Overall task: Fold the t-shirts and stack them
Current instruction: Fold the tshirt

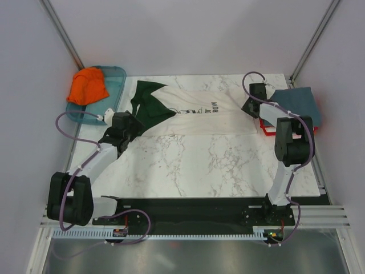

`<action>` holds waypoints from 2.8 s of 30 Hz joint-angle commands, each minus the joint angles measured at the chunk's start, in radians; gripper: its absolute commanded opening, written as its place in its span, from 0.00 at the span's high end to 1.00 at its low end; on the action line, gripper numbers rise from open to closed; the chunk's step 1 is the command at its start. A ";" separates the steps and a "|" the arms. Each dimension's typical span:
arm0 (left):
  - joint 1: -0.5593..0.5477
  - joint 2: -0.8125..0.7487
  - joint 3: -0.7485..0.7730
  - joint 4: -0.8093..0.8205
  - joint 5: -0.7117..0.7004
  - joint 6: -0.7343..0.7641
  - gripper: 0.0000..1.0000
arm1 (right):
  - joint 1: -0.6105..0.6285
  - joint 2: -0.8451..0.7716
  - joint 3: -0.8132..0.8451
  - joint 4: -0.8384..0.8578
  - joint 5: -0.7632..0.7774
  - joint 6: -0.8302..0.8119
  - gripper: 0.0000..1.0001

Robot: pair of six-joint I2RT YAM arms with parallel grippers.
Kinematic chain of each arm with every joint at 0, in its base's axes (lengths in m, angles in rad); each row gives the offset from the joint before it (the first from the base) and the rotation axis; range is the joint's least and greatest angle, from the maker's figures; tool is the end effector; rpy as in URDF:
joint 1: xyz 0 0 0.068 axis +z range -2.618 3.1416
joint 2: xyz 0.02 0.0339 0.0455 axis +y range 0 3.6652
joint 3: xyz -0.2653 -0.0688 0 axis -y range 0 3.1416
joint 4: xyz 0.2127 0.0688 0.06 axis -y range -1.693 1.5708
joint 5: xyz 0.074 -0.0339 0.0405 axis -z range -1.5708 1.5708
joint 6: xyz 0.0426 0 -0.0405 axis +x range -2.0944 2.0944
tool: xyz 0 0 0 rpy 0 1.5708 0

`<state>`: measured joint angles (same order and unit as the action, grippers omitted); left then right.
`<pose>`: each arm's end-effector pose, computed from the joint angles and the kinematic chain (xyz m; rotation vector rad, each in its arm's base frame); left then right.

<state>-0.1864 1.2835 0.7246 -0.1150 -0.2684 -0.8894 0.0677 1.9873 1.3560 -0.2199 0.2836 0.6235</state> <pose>0.2447 -0.0347 0.2342 -0.9027 2.0414 -0.2908 0.4100 0.0159 0.1926 0.7739 2.2481 -0.0163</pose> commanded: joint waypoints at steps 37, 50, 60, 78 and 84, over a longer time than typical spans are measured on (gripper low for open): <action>0.136 0.166 -0.152 0.135 -0.109 -0.323 0.98 | 0.144 -0.827 -0.743 0.255 -0.100 0.226 0.45; 0.148 -0.072 -0.326 0.120 -0.143 -0.315 0.98 | 0.158 -0.826 -0.991 0.482 0.015 0.409 0.45; 0.168 -0.079 -0.297 0.061 -0.150 -0.306 0.98 | 0.185 -0.567 -0.896 0.600 0.086 0.453 0.48; 0.171 -0.072 -0.277 0.048 -0.140 -0.290 0.98 | 0.188 -0.383 -0.770 0.571 0.200 0.490 0.58; 0.171 -0.067 -0.271 0.043 -0.144 -0.283 0.98 | 0.192 -0.367 -0.773 0.567 0.196 0.495 0.72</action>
<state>-0.0235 1.2186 0.4187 -0.0616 -0.3595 -1.2102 0.2535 1.6051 0.5655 0.3508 0.4603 1.1069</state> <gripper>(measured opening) 0.030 0.300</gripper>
